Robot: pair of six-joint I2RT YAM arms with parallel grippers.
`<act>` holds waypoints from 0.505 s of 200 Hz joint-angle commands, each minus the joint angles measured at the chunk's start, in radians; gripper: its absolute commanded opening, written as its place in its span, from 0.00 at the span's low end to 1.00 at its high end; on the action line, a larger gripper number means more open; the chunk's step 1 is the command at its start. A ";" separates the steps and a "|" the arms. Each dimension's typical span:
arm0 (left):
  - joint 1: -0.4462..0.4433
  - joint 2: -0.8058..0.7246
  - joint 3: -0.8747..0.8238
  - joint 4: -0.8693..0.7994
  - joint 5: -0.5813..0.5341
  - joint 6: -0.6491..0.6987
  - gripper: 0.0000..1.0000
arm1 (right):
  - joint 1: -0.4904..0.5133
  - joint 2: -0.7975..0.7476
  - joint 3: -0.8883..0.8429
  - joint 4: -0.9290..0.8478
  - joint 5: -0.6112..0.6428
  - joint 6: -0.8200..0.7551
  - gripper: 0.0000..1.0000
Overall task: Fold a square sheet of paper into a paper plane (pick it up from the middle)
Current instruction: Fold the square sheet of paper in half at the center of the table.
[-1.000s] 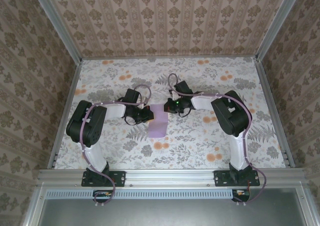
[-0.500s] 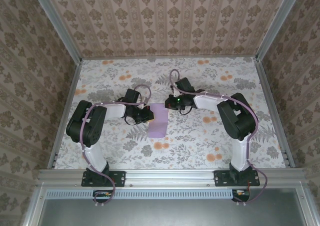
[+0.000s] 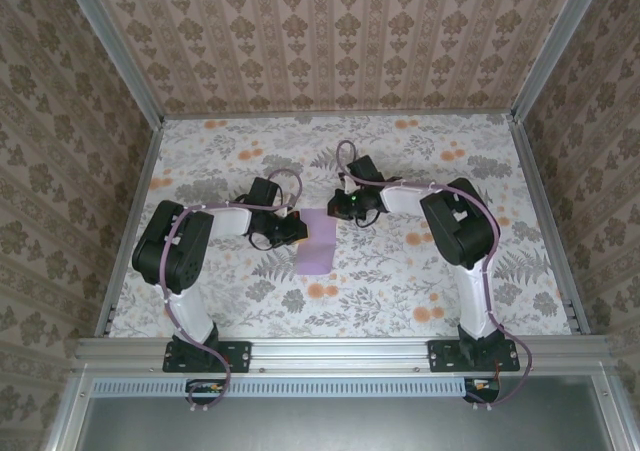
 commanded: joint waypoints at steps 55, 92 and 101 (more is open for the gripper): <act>0.002 0.118 -0.103 -0.215 -0.243 0.008 0.00 | -0.007 -0.168 -0.049 -0.090 0.068 -0.023 0.00; 0.002 0.119 -0.099 -0.211 -0.248 0.002 0.00 | 0.088 -0.216 -0.163 -0.062 0.008 0.102 0.00; 0.001 0.120 -0.099 -0.209 -0.249 0.002 0.00 | 0.107 -0.217 -0.181 -0.051 0.001 0.125 0.00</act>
